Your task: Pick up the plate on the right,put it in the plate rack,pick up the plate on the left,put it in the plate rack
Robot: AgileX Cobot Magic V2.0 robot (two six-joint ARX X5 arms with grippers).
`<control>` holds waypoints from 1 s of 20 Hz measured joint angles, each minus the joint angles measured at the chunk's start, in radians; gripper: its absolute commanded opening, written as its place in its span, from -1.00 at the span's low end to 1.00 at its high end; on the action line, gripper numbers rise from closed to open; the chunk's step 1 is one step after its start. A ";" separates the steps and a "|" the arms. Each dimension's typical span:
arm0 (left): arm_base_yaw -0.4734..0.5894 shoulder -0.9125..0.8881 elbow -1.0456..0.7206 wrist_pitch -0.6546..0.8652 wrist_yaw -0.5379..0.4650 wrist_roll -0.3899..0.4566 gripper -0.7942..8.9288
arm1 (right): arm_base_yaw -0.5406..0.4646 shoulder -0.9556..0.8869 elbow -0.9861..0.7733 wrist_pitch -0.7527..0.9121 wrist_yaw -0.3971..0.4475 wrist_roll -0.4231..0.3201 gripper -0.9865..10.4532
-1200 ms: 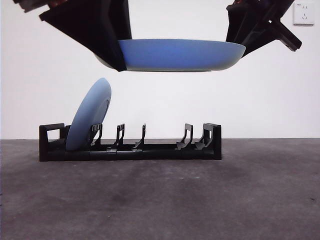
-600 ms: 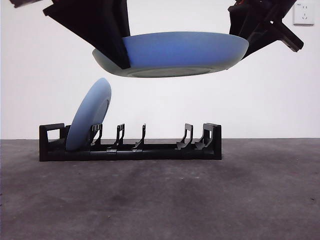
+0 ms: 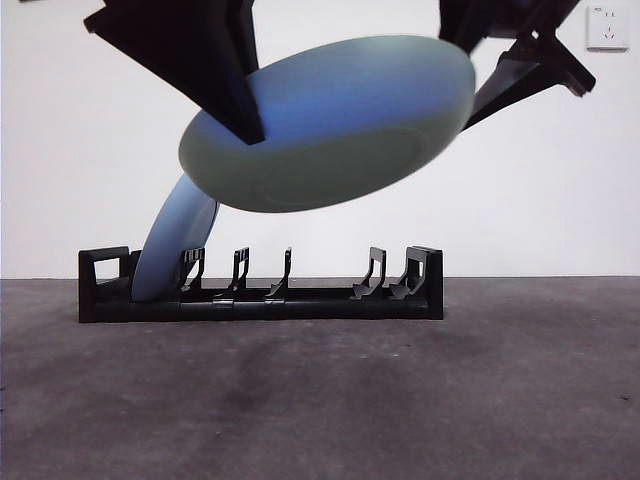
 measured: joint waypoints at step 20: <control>0.383 0.003 0.000 0.696 0.401 -0.705 -0.85 | 0.001 -0.448 0.221 -0.395 0.251 -0.106 -0.28</control>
